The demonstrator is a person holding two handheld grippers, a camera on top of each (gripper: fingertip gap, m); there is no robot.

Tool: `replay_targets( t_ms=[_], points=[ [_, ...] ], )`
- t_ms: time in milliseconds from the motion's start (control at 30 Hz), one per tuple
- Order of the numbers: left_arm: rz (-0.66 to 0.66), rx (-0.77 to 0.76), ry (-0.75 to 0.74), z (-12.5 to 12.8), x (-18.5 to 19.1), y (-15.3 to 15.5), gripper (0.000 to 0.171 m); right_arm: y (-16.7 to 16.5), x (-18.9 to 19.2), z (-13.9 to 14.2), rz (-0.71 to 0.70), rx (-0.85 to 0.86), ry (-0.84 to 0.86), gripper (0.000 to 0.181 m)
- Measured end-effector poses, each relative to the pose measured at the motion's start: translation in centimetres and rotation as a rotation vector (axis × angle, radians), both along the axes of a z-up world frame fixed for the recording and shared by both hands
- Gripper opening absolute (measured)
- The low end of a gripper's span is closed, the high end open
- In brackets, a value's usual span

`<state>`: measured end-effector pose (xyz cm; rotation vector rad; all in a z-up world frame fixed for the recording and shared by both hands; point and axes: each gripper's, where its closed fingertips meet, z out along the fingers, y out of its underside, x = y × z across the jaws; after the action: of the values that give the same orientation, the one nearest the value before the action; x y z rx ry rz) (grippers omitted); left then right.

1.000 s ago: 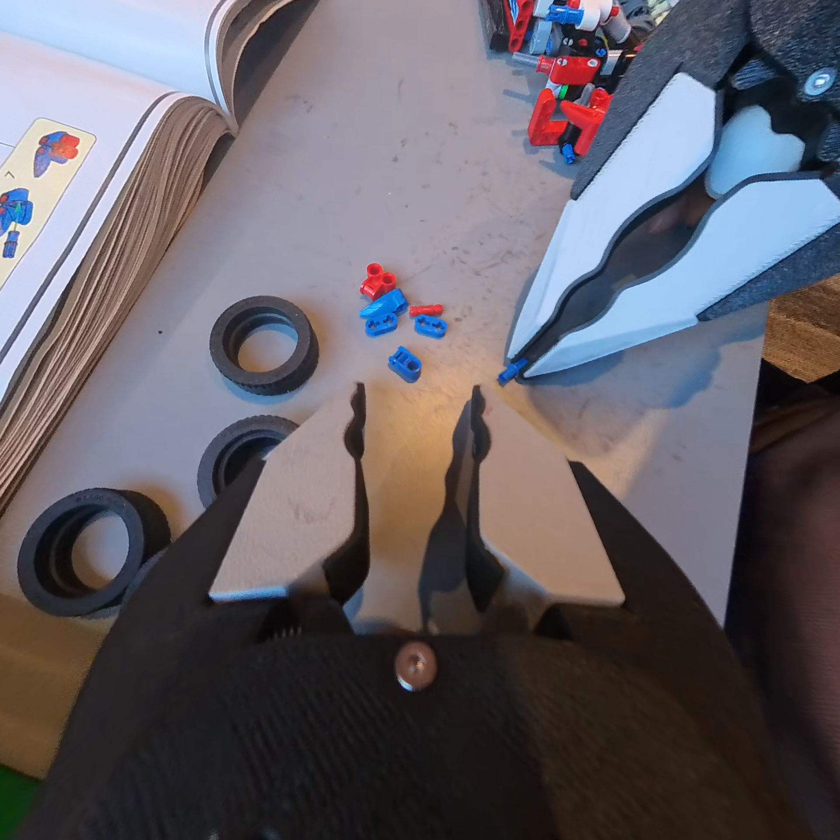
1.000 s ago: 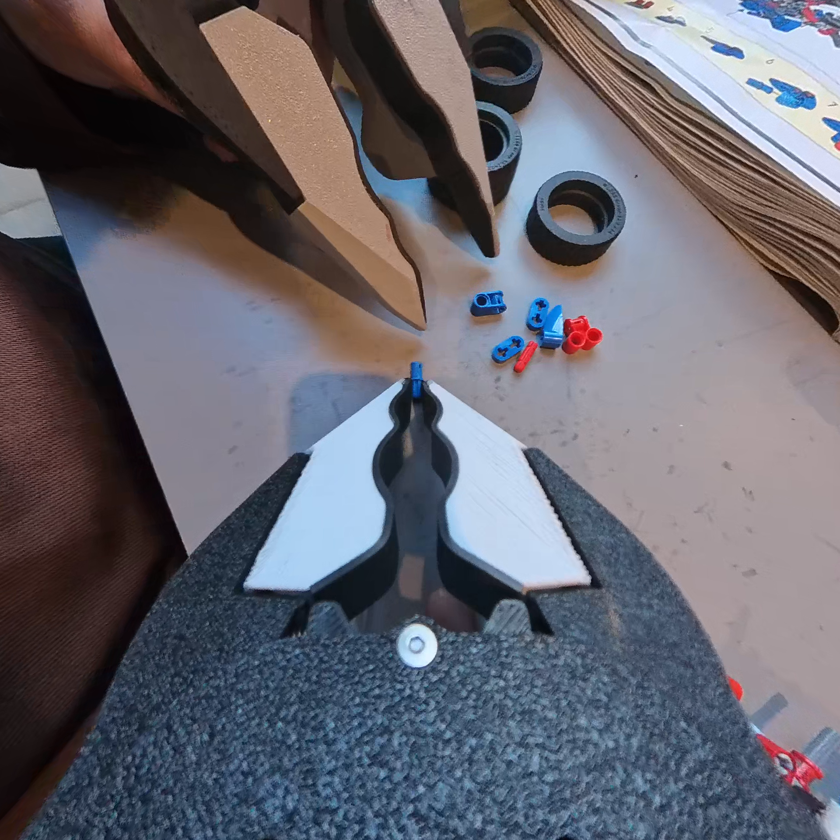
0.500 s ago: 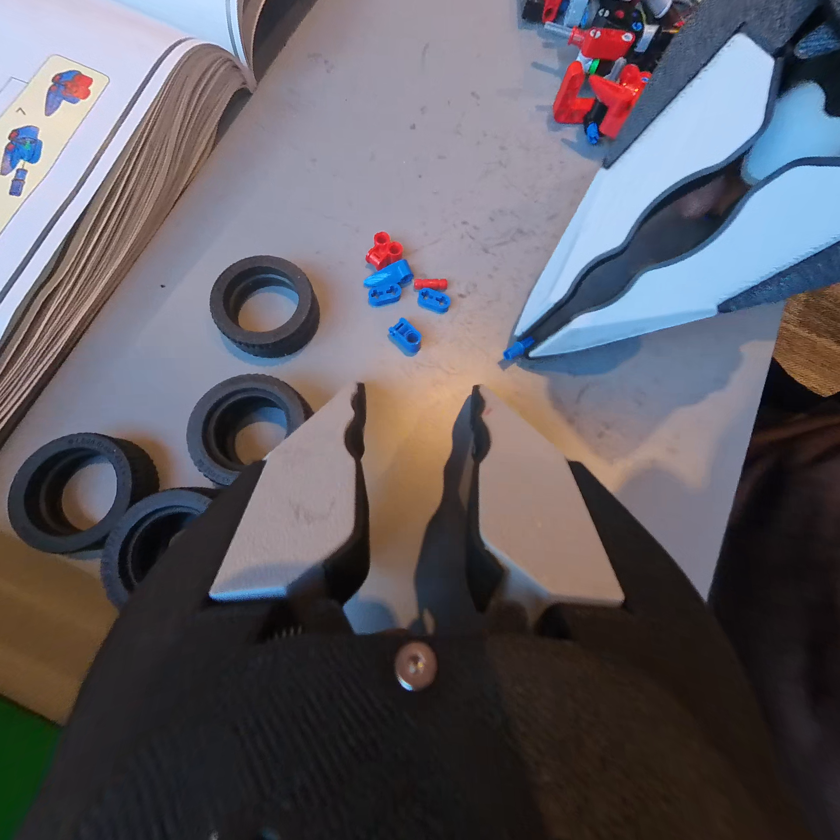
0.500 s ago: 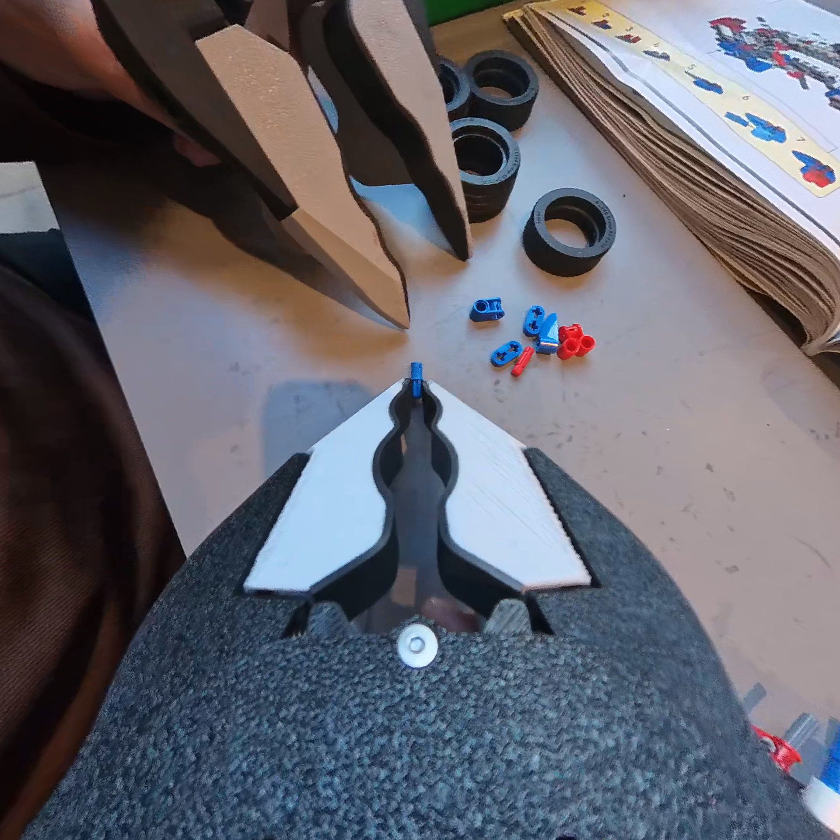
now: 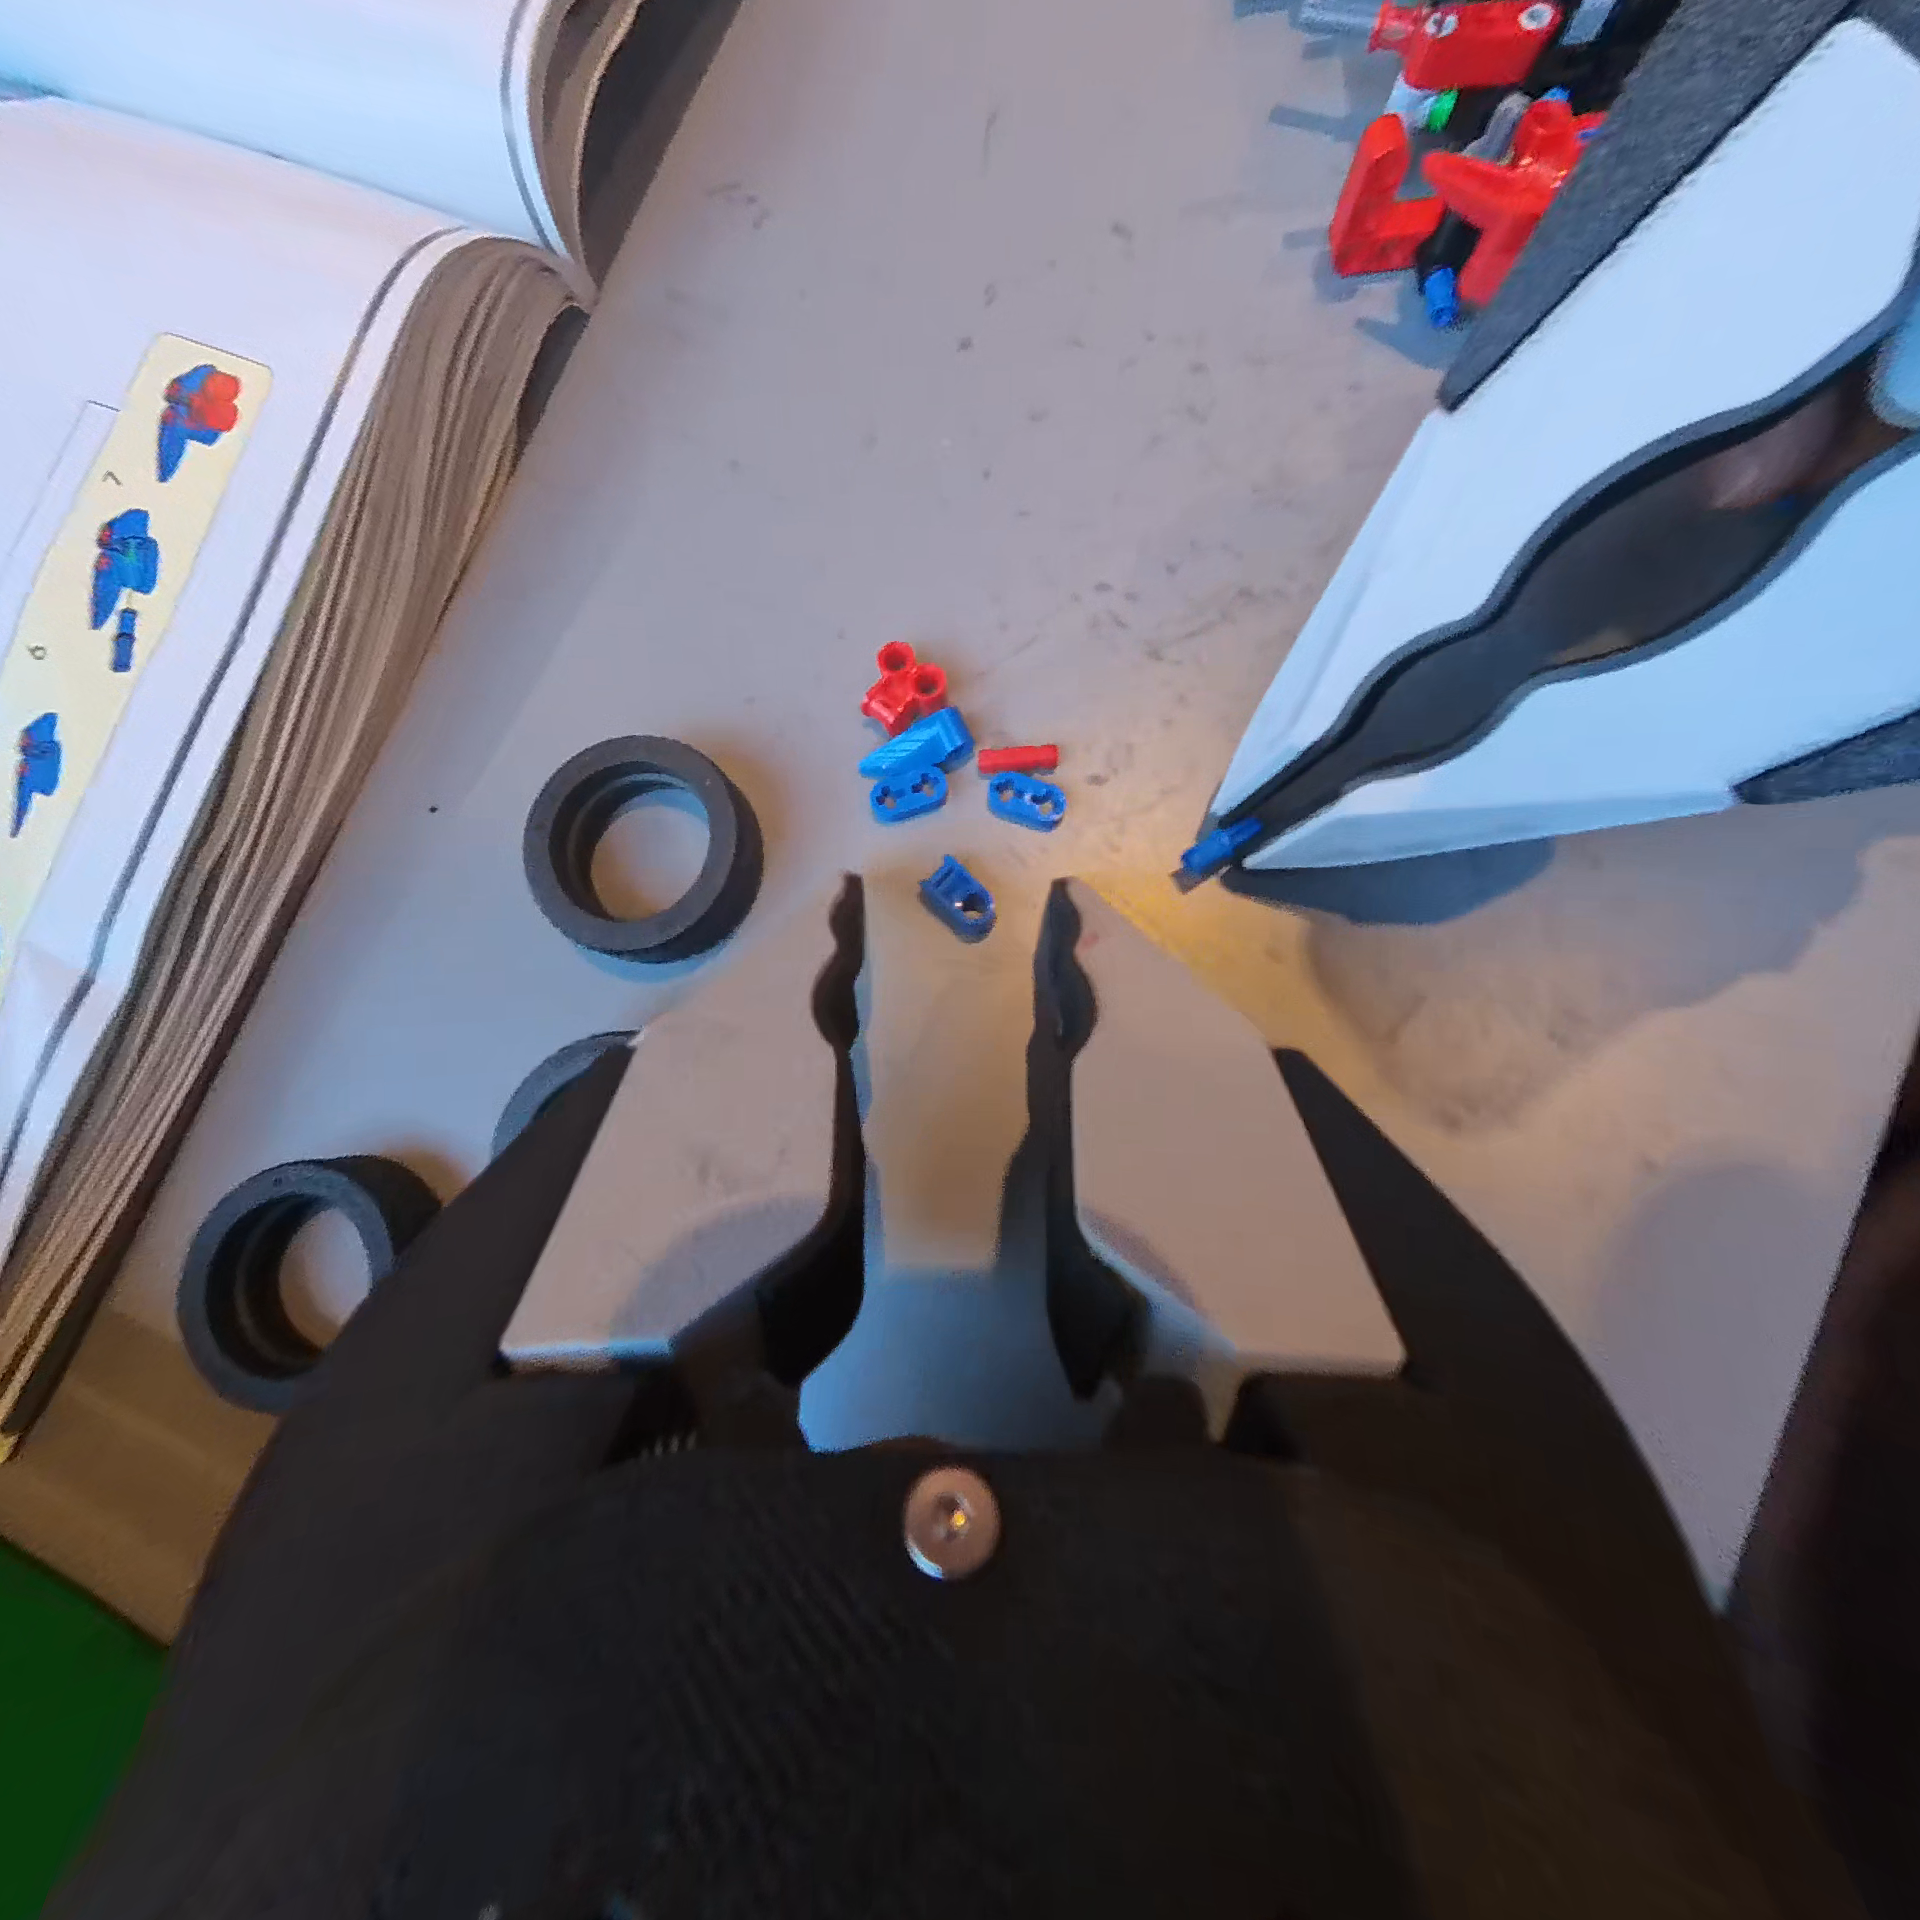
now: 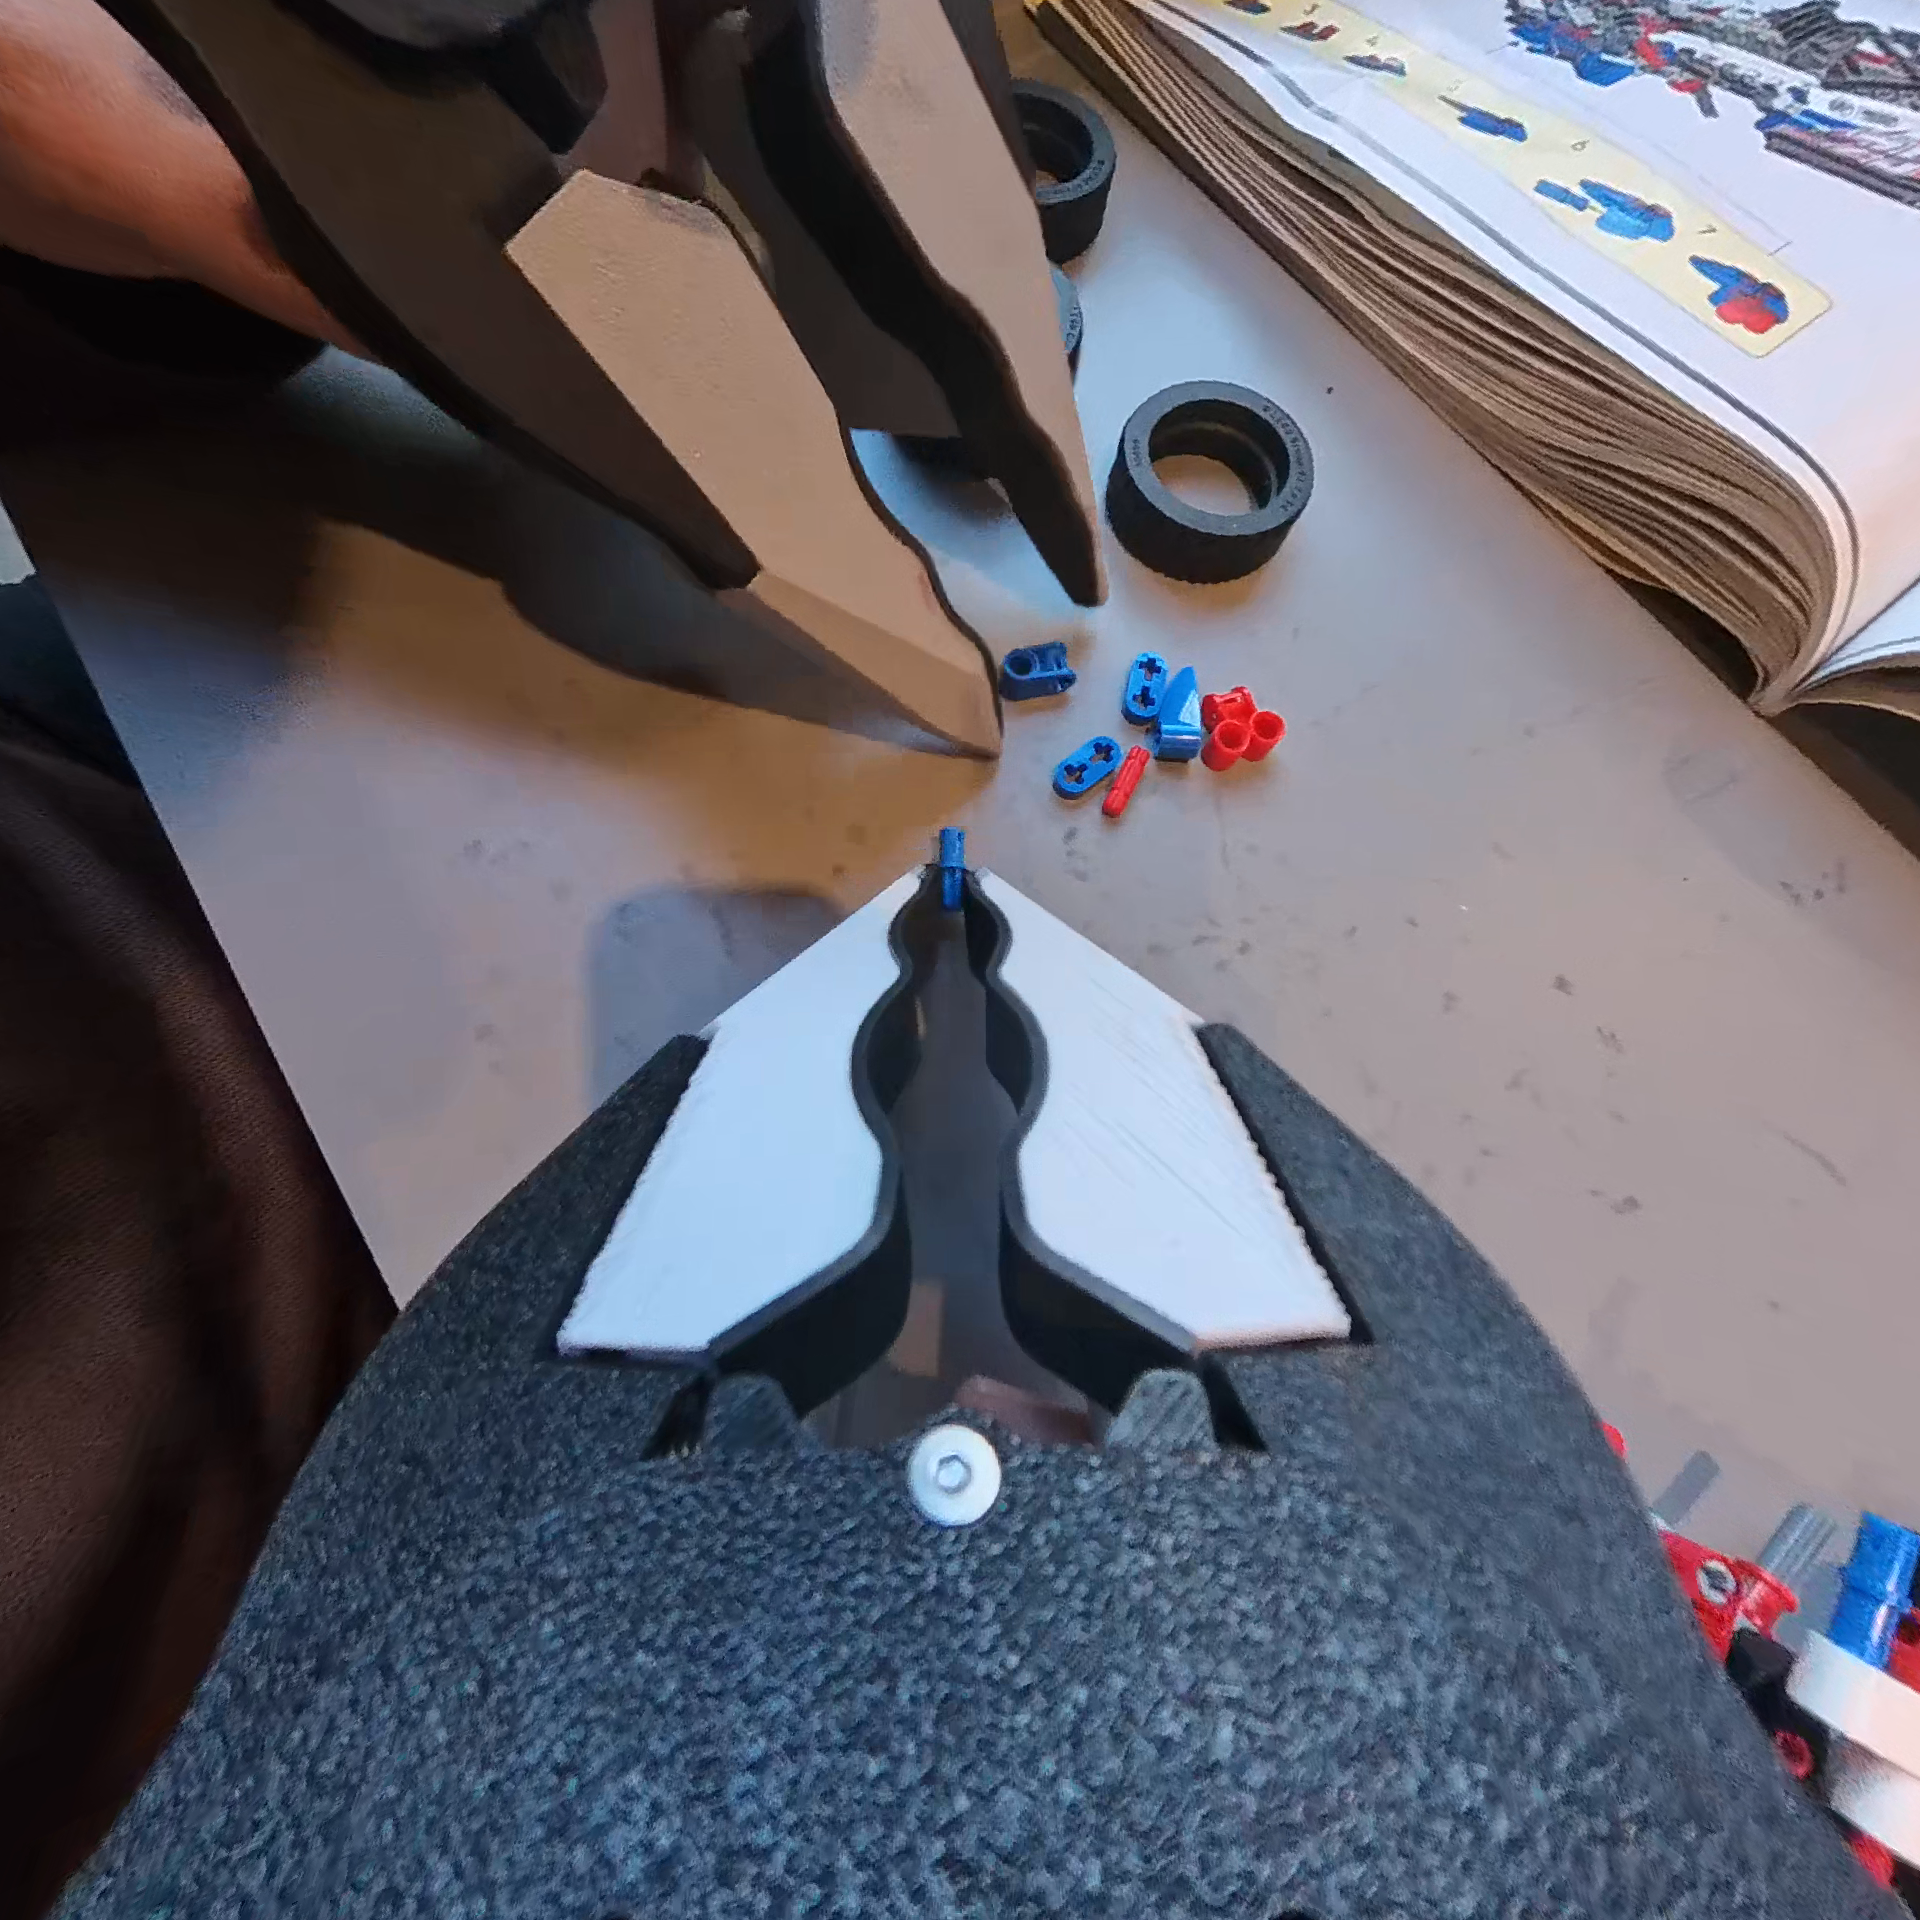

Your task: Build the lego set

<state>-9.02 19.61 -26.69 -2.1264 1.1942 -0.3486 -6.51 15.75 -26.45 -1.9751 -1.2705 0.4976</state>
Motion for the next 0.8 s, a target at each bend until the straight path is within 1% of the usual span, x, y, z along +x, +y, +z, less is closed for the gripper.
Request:
replay_targets(
  t_ms=[100,200,300,400,533,667,800],
  points=[
    [0.015,0.029,0.031,0.1,-0.7,0.7,0.032,0.2,0.3,-0.1,-0.018,-0.008,-0.005,0.004],
    [0.014,0.030,0.046,0.4,-0.9,0.7,0.032,0.2,0.4,0.0,-0.021,-0.004,-0.002,0.004],
    [-0.061,0.026,-0.006,1.3,0.7,-0.5,0.032,0.2,0.5,0.1,-0.025,0.004,0.007,0.004],
    [-0.122,0.034,0.023,1.3,1.6,-0.9,0.032,0.2,0.7,0.3,-0.032,0.009,0.018,0.004],
    [-0.148,0.027,0.021,1.2,2.1,-0.9,0.030,0.4,1.5,0.3,-0.058,0.041,-0.003,0.004],
    [-0.121,0.016,-0.032,1.4,1.9,-1.4,0.029,0.4,2.1,0.9,-0.092,0.062,0.026,0.004],
    [0.013,0.018,-0.155,1.9,2.0,-1.3,0.028,0.4,2.2,1.8,-0.098,0.108,0.070,0.004]
  ],
)
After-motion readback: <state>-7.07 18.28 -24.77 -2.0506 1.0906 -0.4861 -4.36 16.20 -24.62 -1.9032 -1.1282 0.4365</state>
